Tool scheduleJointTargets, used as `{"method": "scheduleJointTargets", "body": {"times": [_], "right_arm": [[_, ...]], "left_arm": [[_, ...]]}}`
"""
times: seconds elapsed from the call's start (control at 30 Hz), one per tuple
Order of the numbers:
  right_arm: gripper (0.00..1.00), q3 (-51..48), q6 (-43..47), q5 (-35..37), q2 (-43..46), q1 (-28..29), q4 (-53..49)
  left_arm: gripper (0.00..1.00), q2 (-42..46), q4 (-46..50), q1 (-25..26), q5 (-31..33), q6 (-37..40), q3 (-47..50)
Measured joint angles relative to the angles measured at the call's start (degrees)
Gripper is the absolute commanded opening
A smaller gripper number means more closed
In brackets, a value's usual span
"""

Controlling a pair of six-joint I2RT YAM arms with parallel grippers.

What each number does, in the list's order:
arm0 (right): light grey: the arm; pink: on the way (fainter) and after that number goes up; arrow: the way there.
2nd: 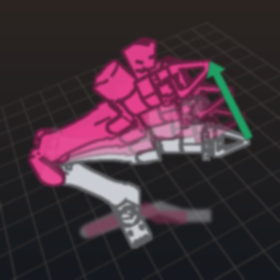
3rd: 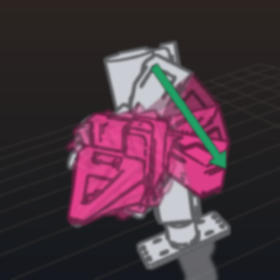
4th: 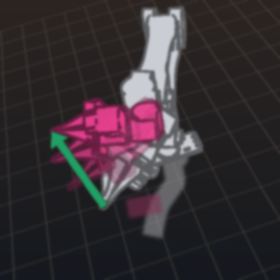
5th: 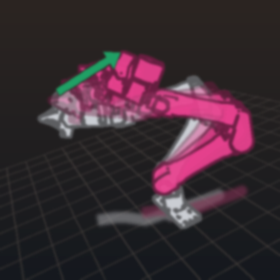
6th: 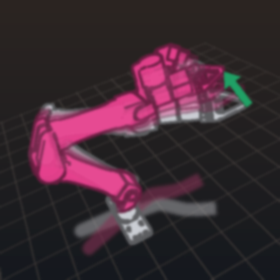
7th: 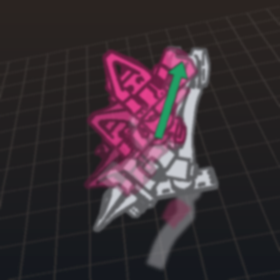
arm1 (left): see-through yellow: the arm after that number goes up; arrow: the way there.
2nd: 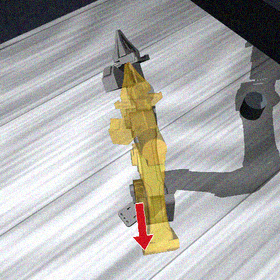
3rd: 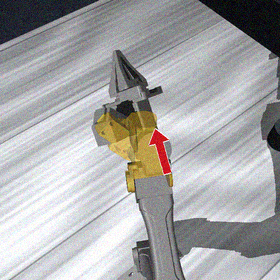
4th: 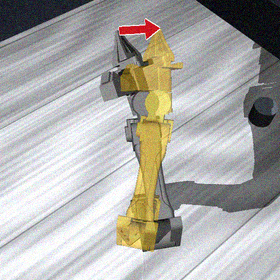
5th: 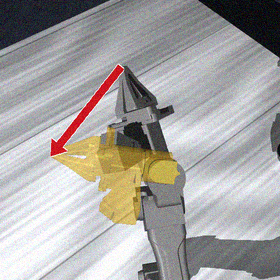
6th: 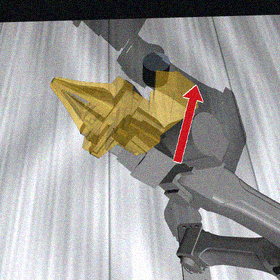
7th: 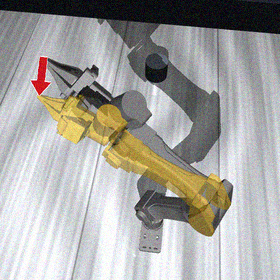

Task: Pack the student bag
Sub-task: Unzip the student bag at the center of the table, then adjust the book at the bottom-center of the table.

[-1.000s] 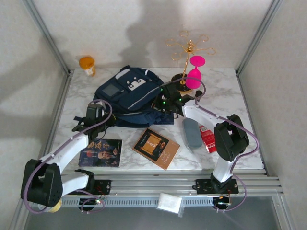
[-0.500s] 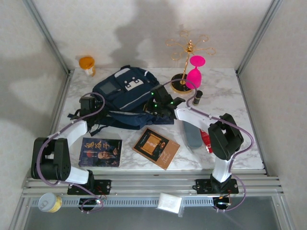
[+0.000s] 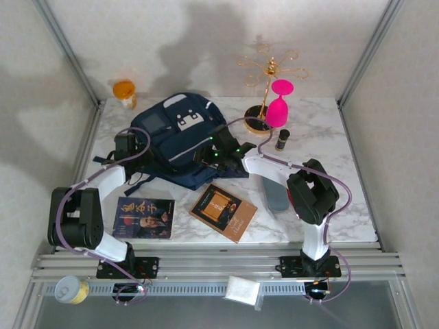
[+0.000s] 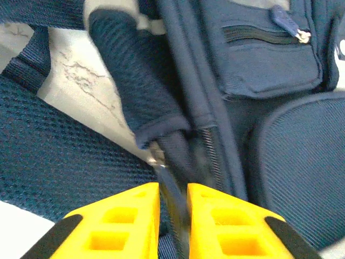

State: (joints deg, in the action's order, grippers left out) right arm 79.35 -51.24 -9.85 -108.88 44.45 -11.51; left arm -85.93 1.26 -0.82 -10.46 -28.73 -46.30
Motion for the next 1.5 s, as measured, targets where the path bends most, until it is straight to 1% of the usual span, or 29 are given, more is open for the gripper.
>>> {"method": "scheduleJointTargets", "body": {"times": [0.03,0.1,0.17,0.33,0.4,0.47,0.57,0.67,0.8,0.87,0.93,1.0,1.1,1.2,1.3,1.4,1.5], "right_arm": [[0.62,-0.33,0.66,-0.33,0.79,0.15,-0.13],[0.67,-2.03,2.16,-0.61,3.32,0.42,-0.46],[0.72,-4.33,3.61,-0.66,6.84,0.48,-1.55],[0.82,-10.27,7.98,-0.76,15.08,0.04,-4.26],[0.86,-12.83,10.10,-0.68,17.29,-0.42,-5.97],[0.89,-15.04,12.11,-0.74,18.38,-0.96,-7.48],[0.90,-18.75,15.13,-1.42,19.34,-2.34,-9.66],[0.89,-21.99,17.49,-2.47,19.65,-4.22,-11.45],[0.89,-26.03,19.56,-3.98,19.93,-6.51,-12.07],[0.89,-26.88,20.35,-4.24,19.96,-6.84,-12.15],[0.89,-27.41,20.94,-4.74,19.96,-6.97,-11.93],[0.89,-28.15,21.66,-5.29,19.96,-7.10,-11.21],[0.89,-29.35,22.34,-6.01,19.69,-7.34,-10.47],[0.90,-30.23,22.80,-7.45,18.99,-7.37,-9.73],[0.91,-31.52,23.02,-9.27,18.99,-7.37,-8.85],[0.91,-33.22,23.28,-10.69,19.12,-7.37,-8.02],[0.91,-35.30,23.61,-11.52,21.09,-7.72,-6.67]], "left_arm": [[0.40,1.27,0.39,0.28,0.04,-0.52,0.28],[0.42,4.59,0.79,1.07,0.48,-1.64,1.44],[0.45,9.07,1.55,3.15,1.31,-3.02,3.41],[0.50,17.81,5.09,10.75,1.64,-6.36,7.87],[0.52,21.46,6.56,14.45,1.81,-9.27,10.38],[0.54,25.77,8.24,19.26,2.51,-12.79,13.09],[0.58,31.43,11.96,27.61,3.45,-18.29,15.28],[0.60,35.19,14.05,34.82,4.20,-24.06,15.93],[0.64,35.34,13.51,47.65,5.99,-32.50,17.81],[0.65,33.92,12.39,52.70,6.45,-35.95,19.32],[0.65,31.80,10.27,55.91,6.97,-39.54,21.20],[0.66,29.11,8.22,57.94,7.39,-42.38,22.71],[0.67,24.41,4.20,59.67,7.52,-45.40,24.00],[0.67,19.43,-1.75,60.00,7.48,-46.62,24.46],[0.66,14.19,-6.43,59.87,7.34,-46.14,23.82],[0.66,11.10,-4.94,58.84,6.71,-44.74,21.22],[0.66,9.27,-3.63,57.61,4.87,-43.28,19.89]]}}
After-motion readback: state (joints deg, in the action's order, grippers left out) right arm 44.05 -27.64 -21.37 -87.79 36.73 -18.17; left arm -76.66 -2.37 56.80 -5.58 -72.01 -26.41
